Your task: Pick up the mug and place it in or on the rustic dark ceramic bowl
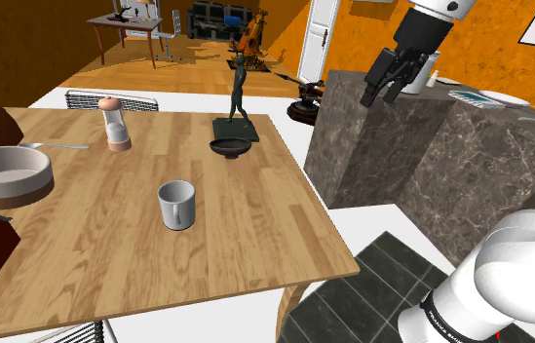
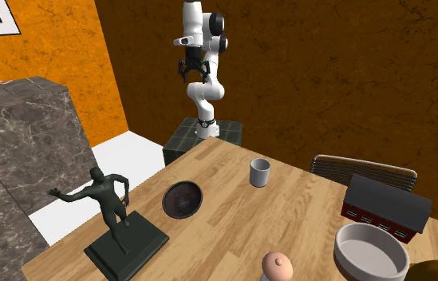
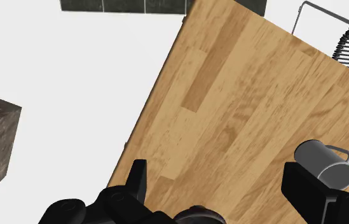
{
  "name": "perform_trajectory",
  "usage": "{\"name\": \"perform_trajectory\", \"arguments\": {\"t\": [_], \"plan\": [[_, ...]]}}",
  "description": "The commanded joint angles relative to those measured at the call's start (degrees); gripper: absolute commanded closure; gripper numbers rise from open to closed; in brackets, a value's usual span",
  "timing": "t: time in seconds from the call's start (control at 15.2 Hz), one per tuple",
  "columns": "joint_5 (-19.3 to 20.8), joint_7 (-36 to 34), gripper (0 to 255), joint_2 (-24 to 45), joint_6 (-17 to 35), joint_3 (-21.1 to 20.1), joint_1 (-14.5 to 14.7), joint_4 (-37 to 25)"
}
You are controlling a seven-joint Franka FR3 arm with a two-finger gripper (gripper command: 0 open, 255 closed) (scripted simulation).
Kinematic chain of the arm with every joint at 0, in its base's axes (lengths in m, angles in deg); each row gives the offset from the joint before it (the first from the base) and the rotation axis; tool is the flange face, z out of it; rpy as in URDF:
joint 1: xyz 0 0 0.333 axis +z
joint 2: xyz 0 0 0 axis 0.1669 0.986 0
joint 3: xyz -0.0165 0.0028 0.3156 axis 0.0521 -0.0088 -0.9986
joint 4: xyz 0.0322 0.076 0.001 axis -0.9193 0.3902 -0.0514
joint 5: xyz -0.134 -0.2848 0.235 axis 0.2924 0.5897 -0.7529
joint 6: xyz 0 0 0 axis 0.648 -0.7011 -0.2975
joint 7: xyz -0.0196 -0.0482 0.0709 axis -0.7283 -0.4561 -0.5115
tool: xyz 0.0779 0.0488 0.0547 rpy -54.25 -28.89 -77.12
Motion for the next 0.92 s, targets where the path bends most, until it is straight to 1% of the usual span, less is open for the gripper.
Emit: {"name": "perform_trajectory", "arguments": {"t": [0.0,0.46,0.86], "plan": [[0.00,0.00,0,0.00,0.00,0.00,0.00,0.00],[-2.90,-5.94,0,8.39,9.60,-6.27,1.25,1.75],[-3.88,-11.19,0,17.91,17.45,-11.67,1.79,0.45]]}}
